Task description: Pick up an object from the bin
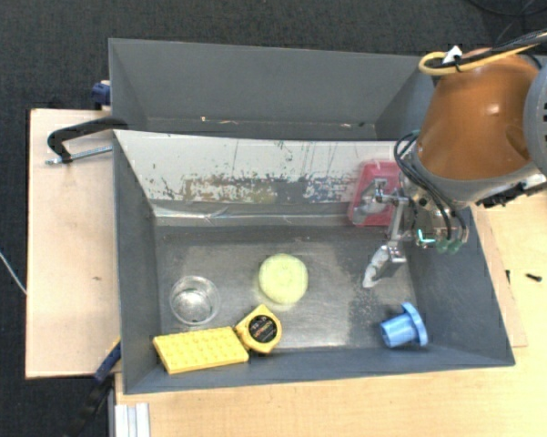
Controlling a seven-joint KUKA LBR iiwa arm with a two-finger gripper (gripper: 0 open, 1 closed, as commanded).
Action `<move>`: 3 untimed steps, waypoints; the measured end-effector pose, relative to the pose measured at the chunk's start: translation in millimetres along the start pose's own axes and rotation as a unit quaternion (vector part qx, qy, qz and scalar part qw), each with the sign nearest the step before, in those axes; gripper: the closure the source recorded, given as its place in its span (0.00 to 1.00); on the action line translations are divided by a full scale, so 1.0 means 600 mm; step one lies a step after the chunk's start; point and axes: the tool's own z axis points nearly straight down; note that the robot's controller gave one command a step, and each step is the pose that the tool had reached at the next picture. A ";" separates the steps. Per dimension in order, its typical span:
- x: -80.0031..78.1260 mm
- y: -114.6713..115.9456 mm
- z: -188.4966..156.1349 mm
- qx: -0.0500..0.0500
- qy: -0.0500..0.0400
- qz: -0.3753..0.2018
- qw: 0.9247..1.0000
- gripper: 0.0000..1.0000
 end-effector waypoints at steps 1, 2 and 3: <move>-0.002 0.000 -0.006 0.000 -0.004 0.000 1.000 0.00; -0.032 0.003 0.020 0.000 -0.006 0.071 0.997 0.00; -0.030 -0.042 0.125 -0.001 -0.005 0.139 0.990 0.00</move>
Offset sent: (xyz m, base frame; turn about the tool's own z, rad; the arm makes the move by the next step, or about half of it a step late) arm 0.0414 0.0055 -0.0427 0.3361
